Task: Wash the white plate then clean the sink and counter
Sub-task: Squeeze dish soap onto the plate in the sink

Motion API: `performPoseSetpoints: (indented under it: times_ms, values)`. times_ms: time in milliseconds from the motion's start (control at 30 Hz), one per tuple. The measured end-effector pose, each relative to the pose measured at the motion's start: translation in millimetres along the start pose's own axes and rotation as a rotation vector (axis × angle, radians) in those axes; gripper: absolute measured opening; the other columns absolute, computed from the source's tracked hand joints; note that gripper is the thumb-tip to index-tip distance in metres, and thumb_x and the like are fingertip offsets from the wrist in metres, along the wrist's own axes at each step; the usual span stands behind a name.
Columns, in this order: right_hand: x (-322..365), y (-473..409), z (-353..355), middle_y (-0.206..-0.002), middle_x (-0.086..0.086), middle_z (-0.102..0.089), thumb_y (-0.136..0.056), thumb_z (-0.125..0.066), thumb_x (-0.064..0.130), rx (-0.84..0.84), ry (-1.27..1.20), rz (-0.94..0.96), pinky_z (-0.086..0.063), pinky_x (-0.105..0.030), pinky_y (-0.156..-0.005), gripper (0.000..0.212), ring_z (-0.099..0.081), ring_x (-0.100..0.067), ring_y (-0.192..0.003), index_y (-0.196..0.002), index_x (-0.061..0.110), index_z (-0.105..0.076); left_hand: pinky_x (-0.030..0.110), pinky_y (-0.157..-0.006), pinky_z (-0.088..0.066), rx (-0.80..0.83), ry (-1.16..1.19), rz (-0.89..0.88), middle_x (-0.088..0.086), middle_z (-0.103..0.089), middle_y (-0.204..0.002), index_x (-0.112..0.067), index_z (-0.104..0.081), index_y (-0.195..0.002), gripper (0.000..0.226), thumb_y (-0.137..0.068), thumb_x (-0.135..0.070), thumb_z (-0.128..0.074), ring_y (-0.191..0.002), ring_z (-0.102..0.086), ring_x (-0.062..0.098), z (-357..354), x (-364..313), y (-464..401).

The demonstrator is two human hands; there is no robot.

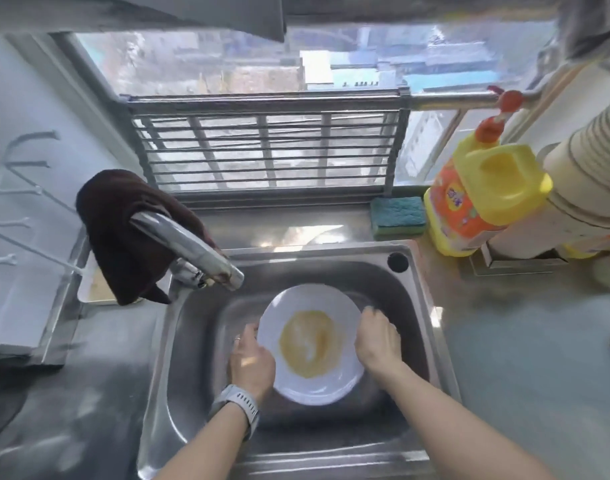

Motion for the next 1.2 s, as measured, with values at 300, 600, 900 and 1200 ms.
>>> performPoseSetpoints:
  times_ms: [300, 600, 900, 1200]
  values:
    - [-19, -37, -31, -0.119, -0.011, -0.064, -0.096, -0.04, -0.003, -0.044, 0.193, -0.035, -0.053, -0.035, -0.08, 0.033, -0.068, -0.029, -0.106, -0.127, 0.006, -0.048, 0.038, -0.088, -0.048, 0.107, -0.068, -0.068, 0.016, -0.069, -0.113, -0.016, -0.061, -0.127, 0.045, -0.086, 0.002, -0.052, -0.108, -0.063, 0.038, -63, 20, -43]
    - [-14, -29, -23, -0.115, -0.008, -0.068, -0.097, -0.034, -0.003, -0.085, 0.275, -0.026, -0.055, -0.033, -0.076, 0.033, -0.071, -0.025, -0.1, -0.119, 0.008, -0.055, 0.037, -0.097, -0.045, 0.254, -0.219, -0.067, 0.018, -0.066, -0.128, -0.021, -0.044, -0.151, 0.065, -0.089, -0.001, -0.051, -0.12, -0.057, 0.039, -73, 24, -35]
    - [-11, 58, 61, -0.106, 0.0, -0.063, -0.091, -0.049, 0.002, -0.193, -0.14, 0.078, -0.044, -0.028, -0.069, 0.025, -0.064, -0.022, -0.094, -0.109, 0.019, -0.055, 0.038, -0.1, -0.05, 0.217, -0.144, -0.092, 0.008, -0.065, -0.129, -0.017, -0.055, -0.138, 0.046, -0.092, -0.015, -0.061, -0.115, -0.062, 0.027, -41, -54, 35]
    - [-84, 114, 211, -0.1, 0.003, -0.066, -0.09, -0.066, 0.03, -0.522, -0.446, 0.004, -0.051, -0.035, -0.073, 0.017, -0.067, -0.021, -0.09, -0.106, 0.027, -0.068, 0.031, -0.087, -0.057, 0.205, 0.103, -0.418, -0.004, -0.072, -0.103, -0.021, -0.068, -0.117, 0.021, -0.098, -0.026, -0.061, -0.095, -0.068, 0.01, -7, -280, 128]
Point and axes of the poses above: each hand's wrist, its own y-axis away from the middle knuckle, its own z-axis out of the back of the hand, x = y × z, the point moved 5 cm from there along -y, towards the middle knuckle
